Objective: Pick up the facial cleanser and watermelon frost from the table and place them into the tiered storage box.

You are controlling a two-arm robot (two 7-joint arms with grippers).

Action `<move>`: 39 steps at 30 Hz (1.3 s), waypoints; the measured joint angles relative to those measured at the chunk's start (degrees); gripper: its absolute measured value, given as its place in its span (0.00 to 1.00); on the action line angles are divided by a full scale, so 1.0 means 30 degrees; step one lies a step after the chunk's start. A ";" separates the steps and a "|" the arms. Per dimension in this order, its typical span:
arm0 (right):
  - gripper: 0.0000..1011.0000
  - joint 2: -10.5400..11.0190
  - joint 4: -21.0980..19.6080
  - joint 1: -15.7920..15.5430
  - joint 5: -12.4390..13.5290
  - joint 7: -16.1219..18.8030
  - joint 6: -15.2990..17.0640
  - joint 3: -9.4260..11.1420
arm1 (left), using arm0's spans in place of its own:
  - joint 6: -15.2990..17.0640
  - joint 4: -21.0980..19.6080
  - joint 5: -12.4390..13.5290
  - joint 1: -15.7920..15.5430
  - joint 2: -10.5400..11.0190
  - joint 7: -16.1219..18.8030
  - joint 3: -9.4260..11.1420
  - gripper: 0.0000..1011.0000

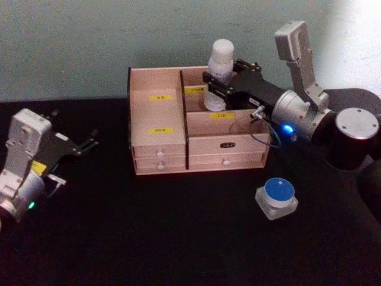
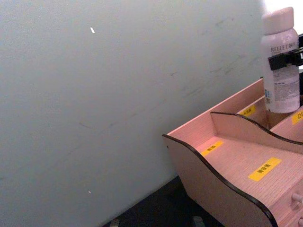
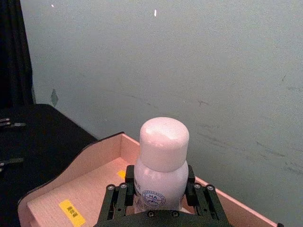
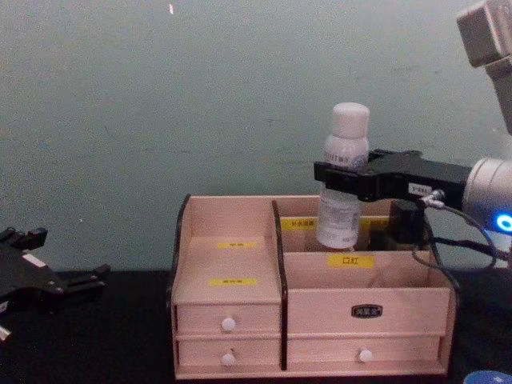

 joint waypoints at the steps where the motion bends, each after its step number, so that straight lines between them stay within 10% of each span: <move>1: 0.58 0.0000 0.0000 0.0000 0.0000 0.0000 0.0000 0.0000 | 0.0000 -0.0001 0.0000 0.0001 0.0000 0.0000 -0.0001 0.99; 39: 0.58 -0.1737 0.3498 0.1632 -0.1156 -0.0192 -0.0907 0.0075 | 0.0000 -0.0001 0.0000 0.0001 0.0000 -0.0001 0.0000 0.99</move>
